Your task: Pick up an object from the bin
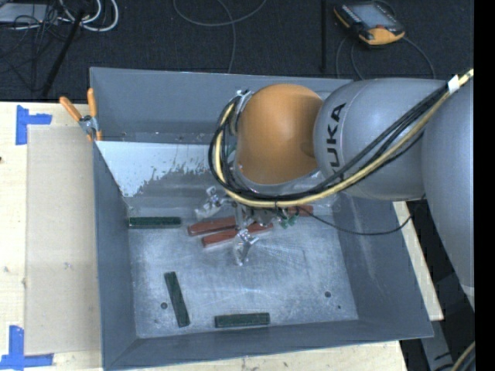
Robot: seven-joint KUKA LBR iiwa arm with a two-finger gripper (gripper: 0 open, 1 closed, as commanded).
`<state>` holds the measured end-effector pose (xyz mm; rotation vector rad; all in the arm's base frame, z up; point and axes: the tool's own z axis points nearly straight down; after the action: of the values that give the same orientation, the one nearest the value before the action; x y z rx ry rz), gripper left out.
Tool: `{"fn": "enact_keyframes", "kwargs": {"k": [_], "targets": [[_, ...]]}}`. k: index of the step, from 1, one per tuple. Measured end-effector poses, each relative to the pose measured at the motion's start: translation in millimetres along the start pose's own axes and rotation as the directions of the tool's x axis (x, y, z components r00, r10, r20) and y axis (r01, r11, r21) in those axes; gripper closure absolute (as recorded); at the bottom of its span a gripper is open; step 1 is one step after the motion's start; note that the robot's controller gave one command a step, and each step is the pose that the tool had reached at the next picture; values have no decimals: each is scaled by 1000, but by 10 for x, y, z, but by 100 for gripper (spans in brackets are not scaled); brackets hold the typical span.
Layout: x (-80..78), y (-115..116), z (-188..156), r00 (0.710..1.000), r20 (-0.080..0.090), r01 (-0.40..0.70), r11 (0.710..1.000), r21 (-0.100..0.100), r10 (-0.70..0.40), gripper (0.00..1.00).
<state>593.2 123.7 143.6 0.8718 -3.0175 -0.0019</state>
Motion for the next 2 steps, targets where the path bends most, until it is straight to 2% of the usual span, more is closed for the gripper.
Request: {"fn": "enact_keyframes", "kwargs": {"k": [1,2], "targets": [[-87,-58,414,998,7,64,998,4,-64,0],[-95,-378,661,1000,16,26,1000,4,-26,0]]}}
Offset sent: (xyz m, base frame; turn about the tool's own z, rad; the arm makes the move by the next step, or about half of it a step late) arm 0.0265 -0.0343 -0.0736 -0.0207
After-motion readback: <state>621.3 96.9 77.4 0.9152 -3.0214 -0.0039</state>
